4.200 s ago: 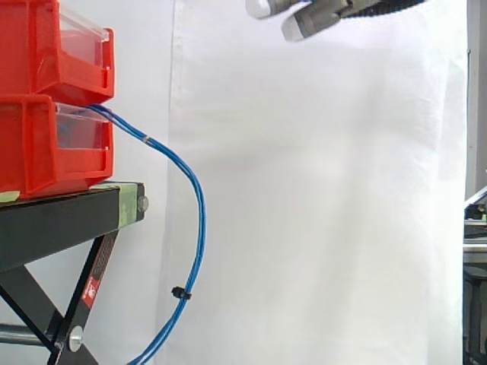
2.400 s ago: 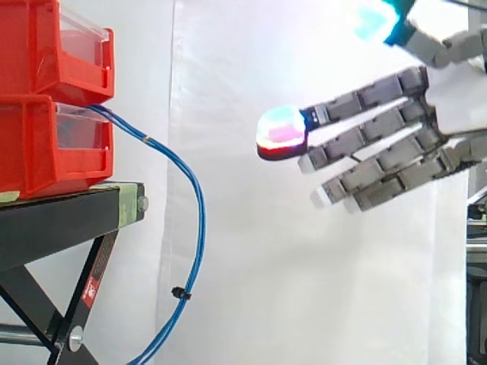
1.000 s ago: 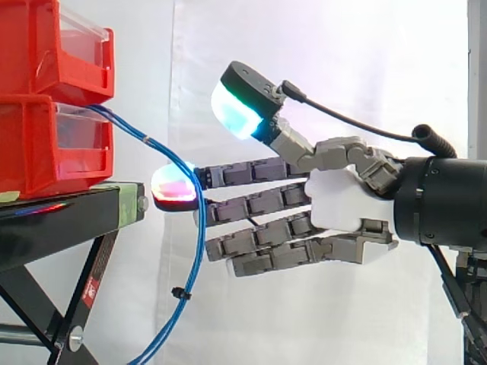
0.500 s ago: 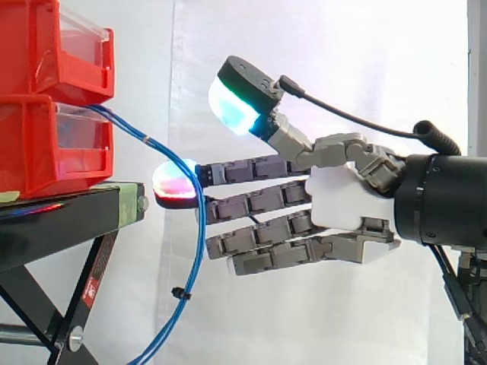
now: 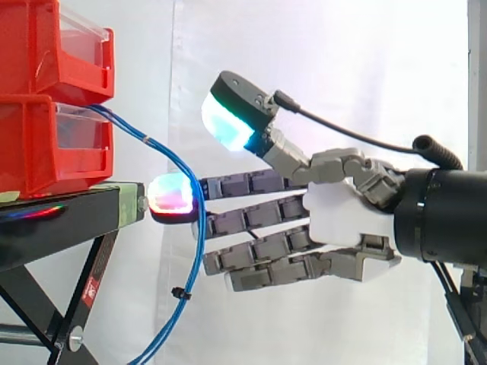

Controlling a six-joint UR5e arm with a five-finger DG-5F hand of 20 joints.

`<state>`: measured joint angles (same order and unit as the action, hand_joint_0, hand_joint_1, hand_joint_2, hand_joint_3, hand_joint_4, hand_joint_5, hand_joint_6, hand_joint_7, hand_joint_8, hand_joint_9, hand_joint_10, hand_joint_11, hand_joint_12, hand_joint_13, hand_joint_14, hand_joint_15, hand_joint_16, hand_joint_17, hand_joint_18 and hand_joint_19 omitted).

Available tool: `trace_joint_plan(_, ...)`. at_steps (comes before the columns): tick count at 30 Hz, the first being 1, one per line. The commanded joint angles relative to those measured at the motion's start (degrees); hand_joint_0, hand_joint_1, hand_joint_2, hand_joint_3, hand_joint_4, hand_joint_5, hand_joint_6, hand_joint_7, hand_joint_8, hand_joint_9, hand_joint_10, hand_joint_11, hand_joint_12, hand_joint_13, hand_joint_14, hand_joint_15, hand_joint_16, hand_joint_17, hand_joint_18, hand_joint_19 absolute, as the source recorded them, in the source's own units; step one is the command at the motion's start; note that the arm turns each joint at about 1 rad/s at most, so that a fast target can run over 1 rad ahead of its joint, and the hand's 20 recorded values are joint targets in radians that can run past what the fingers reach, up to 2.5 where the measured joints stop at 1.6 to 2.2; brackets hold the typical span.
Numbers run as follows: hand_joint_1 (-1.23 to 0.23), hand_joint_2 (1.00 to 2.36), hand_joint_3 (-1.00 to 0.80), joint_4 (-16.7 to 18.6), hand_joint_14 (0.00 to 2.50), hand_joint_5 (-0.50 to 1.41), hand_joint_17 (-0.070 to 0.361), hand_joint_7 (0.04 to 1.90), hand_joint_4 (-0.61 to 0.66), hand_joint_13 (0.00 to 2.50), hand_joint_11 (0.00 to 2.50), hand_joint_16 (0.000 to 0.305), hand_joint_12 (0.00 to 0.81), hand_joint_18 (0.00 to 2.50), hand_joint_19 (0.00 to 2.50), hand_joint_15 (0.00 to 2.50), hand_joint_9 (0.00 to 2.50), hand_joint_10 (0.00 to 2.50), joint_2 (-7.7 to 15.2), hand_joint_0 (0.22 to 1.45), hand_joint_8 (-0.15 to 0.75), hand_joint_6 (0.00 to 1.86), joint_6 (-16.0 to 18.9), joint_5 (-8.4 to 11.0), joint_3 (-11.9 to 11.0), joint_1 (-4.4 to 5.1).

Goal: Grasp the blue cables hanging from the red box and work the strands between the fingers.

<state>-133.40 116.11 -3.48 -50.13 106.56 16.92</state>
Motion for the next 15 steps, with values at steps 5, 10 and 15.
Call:
trace_joint_plan(5,-0.51,1.0,-0.97,1.8,0.0,-0.38,0.17,0.69,0.17,0.0,0.02,0.075,0.431,0.0,0.04,0.11,0.08,0.0,1.0,0.68,0.319,0.0,-0.6,0.03,-0.3,0.13)
trace_joint_plan(10,-0.51,1.0,-0.97,2.1,0.0,-0.38,0.171,0.69,0.17,0.02,0.05,0.076,0.436,0.0,0.06,0.13,0.11,0.0,1.0,0.68,0.327,0.0,-3.1,-0.06,-1.8,0.57)
trace_joint_plan(15,-0.54,1.0,-0.96,2.6,0.0,-0.35,0.176,0.66,0.19,0.11,0.03,0.078,0.458,0.0,0.02,0.11,0.2,0.0,1.0,0.68,0.347,0.0,-5.0,0.12,-2.0,1.09)
